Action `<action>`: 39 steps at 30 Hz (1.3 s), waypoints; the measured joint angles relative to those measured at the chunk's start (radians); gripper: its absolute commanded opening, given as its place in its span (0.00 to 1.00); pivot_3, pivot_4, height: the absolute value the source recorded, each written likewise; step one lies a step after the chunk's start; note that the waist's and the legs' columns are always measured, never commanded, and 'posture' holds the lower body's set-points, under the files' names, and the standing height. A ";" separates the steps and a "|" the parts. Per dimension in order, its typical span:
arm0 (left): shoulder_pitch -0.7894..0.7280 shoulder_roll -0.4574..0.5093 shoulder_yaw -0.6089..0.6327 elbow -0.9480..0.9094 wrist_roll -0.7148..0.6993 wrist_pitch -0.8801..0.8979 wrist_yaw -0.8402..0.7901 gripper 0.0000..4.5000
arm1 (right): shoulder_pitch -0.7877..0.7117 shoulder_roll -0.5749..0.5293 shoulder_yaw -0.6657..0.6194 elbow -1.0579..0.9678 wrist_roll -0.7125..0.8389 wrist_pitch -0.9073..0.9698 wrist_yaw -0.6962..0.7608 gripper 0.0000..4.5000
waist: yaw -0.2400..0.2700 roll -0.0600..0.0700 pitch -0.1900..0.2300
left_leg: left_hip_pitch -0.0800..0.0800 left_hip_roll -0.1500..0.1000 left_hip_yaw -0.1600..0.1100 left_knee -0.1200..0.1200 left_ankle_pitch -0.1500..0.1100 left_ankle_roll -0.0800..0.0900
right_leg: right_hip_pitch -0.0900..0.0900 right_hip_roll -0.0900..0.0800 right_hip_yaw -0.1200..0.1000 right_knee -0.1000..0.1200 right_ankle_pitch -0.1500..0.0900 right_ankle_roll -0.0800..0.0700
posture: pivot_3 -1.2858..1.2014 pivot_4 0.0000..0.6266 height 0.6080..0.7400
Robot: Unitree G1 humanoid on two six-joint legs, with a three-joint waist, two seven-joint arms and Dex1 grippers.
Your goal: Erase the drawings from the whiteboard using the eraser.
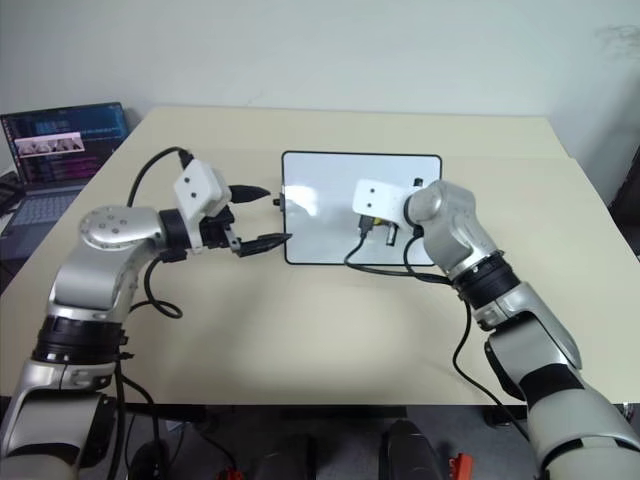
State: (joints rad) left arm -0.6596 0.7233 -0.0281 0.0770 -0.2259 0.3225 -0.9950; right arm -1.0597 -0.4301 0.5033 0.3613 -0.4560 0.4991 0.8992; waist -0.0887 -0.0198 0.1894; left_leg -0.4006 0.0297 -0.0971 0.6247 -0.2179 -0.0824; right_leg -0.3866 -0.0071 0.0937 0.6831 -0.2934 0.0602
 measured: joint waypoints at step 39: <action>-0.154 -0.457 -0.235 0.208 0.004 -0.142 -0.106 1.00 | 0.455 -0.421 -0.718 -0.285 0.431 0.564 -0.081 0.08 | 0.032 0.002 0.002 | -0.006 -0.002 -0.001 0.001 -0.001 -0.001 | -0.002 -0.002 -0.002 -0.002 -0.001 0.000 | 0.52 0.24 1.00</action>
State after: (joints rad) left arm -0.8136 0.2666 -0.2634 0.2851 -0.2216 0.1809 -1.1010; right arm -0.6045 -0.8512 -0.2149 0.0762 -0.0250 1.0633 0.8177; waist -0.0563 -0.0179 0.1913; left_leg -0.4064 0.0275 -0.0985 0.6257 -0.2193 -0.0839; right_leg -0.3885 -0.0094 0.0915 0.6807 -0.2946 0.0598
